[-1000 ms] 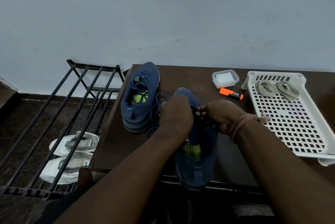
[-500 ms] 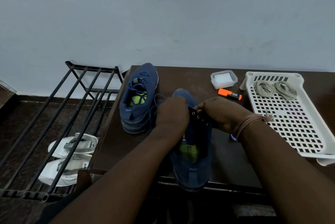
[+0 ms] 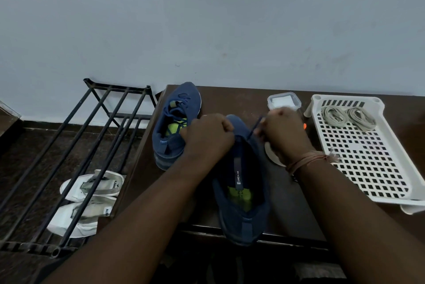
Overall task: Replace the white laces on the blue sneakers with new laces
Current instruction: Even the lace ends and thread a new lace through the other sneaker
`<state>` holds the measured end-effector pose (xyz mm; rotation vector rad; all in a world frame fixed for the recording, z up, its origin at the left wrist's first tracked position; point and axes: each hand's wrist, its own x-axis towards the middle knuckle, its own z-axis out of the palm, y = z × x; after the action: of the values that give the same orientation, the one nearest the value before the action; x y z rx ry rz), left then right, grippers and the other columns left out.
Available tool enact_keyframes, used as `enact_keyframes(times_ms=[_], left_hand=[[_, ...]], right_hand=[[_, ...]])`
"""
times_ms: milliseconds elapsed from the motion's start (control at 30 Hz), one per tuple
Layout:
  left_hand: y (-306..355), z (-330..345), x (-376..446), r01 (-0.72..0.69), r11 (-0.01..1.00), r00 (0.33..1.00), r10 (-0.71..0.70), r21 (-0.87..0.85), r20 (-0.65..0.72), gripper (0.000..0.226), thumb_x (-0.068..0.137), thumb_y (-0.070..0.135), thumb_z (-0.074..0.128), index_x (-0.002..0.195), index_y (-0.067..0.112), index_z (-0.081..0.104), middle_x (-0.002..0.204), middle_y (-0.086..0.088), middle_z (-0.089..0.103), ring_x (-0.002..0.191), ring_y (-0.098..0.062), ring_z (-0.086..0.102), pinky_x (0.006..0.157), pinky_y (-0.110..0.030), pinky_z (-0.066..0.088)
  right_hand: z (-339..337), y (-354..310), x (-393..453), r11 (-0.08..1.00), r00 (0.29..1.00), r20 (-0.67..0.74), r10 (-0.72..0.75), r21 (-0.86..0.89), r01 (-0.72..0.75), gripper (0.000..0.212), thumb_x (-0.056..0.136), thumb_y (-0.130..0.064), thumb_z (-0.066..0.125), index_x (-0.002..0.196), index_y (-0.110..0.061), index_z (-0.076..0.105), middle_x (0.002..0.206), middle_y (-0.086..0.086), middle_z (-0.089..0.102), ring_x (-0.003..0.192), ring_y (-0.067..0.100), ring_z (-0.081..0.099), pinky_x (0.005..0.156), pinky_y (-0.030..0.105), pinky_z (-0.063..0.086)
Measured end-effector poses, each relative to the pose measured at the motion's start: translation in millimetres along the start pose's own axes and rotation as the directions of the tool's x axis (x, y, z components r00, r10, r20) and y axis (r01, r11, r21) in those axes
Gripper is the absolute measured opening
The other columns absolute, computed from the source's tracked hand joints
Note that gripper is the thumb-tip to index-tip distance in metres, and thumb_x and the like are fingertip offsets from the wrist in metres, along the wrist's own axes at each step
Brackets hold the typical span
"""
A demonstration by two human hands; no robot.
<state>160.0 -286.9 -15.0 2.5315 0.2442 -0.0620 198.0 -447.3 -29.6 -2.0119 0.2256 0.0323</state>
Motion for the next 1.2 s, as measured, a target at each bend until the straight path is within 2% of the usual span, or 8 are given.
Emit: enact_keyframes(times_ms=[167,367,533,633,767,867,967,1200], left_hand=[[-18.0,-26.4,0.5,0.034,0.997,0.999,-0.031,-0.074,0.042,0.012,0.088,0.013,0.057,0.086,0.02,0.066,0.087,0.003,0.069,0.086,-0.019,0.067,0.085,-0.042,0.057],[-23.4,-15.8,7.0,-0.034,0.989,0.995,0.021,0.146,0.094,0.016,0.088,0.018,0.062,0.086,0.01,0.076,0.086,-0.007,0.074,0.078,-0.025,0.069,0.075,-0.041,0.06],[-34.6,-12.4,15.9,-0.044,0.986,0.996,0.032,0.158,0.082,0.025,0.09,0.029,0.067,0.08,0.009,0.076,0.075,-0.008,0.072,0.072,-0.023,0.068,0.066,-0.037,0.056],[-38.6,-9.9,18.5,-0.01,0.989,0.994,-0.007,0.148,0.112,0.024,0.085,0.032,0.07,0.082,0.01,0.074,0.074,-0.008,0.069,0.069,-0.022,0.066,0.057,-0.032,0.048],[-40.6,-4.0,20.8,0.003,0.99,0.988,-0.024,0.14,0.152,0.024,0.081,0.036,0.072,0.085,0.012,0.071,0.078,-0.005,0.068,0.074,-0.022,0.066,0.059,-0.032,0.05],[-40.5,-1.7,20.7,-0.012,0.989,0.988,-0.01,0.148,0.151,0.024,0.083,0.032,0.071,0.081,0.009,0.063,0.074,-0.004,0.06,0.073,-0.023,0.062,0.058,-0.033,0.044],[-37.0,0.7,17.7,-0.055,0.989,0.99,0.035,0.137,0.138,0.023,0.091,0.028,0.066,0.101,0.009,0.056,0.093,-0.005,0.059,0.088,-0.025,0.058,0.068,-0.034,0.041],[-36.5,3.9,13.9,-0.115,0.975,0.987,0.09,0.188,0.133,0.009,0.09,0.021,0.065,0.094,0.013,0.064,0.095,-0.006,0.068,0.092,-0.029,0.065,0.072,-0.034,0.048]], right_hand=[[-29.5,-24.7,1.7,0.844,0.891,-0.422,-0.165,0.407,0.349,0.008,0.097,-0.011,0.04,0.098,-0.015,0.046,0.099,0.015,0.068,0.088,0.019,0.073,0.076,0.033,0.057],[-12.1,-3.0,-12.3,0.846,0.955,0.279,-0.096,-0.484,0.226,0.011,0.092,-0.019,0.062,0.094,-0.013,0.072,0.092,0.003,0.071,0.085,0.018,0.065,0.076,0.028,0.05],[-8.5,-3.6,-14.1,0.791,0.951,0.304,-0.062,-0.566,0.232,0.025,0.094,-0.009,0.054,0.07,-0.009,0.061,0.069,0.006,0.059,0.067,0.023,0.057,0.059,0.028,0.043],[-5.3,-17.4,-6.7,0.999,0.985,0.173,-0.004,-0.041,0.011,0.026,0.097,-0.006,0.043,0.077,-0.006,0.06,0.077,0.017,0.061,0.072,0.028,0.058,0.073,0.04,0.054],[-27.2,-39.2,-11.6,0.685,0.979,0.056,0.193,0.707,-0.176,0.024,0.092,-0.019,0.039,0.068,-0.016,0.043,0.056,0.005,0.045,0.044,0.017,0.034,0.05,0.028,0.034],[-32.7,-27.0,-9.9,0.998,0.995,-0.102,-0.011,0.068,0.018,0.021,0.091,-0.033,0.049,0.08,-0.016,0.055,0.076,0.006,0.057,0.065,0.02,0.052,0.067,0.041,0.048],[-24.4,-13.5,-11.3,0.914,0.986,0.165,-0.033,-0.395,0.097,0.027,0.093,-0.038,0.059,0.078,-0.016,0.059,0.073,0.002,0.059,0.067,0.019,0.056,0.066,0.029,0.047],[-19.9,-15.4,-11.6,0.928,0.994,0.103,-0.022,-0.367,0.059,0.035,0.093,-0.034,0.05,0.061,-0.019,0.049,0.067,0.005,0.052,0.07,0.025,0.052,0.066,0.034,0.043]])
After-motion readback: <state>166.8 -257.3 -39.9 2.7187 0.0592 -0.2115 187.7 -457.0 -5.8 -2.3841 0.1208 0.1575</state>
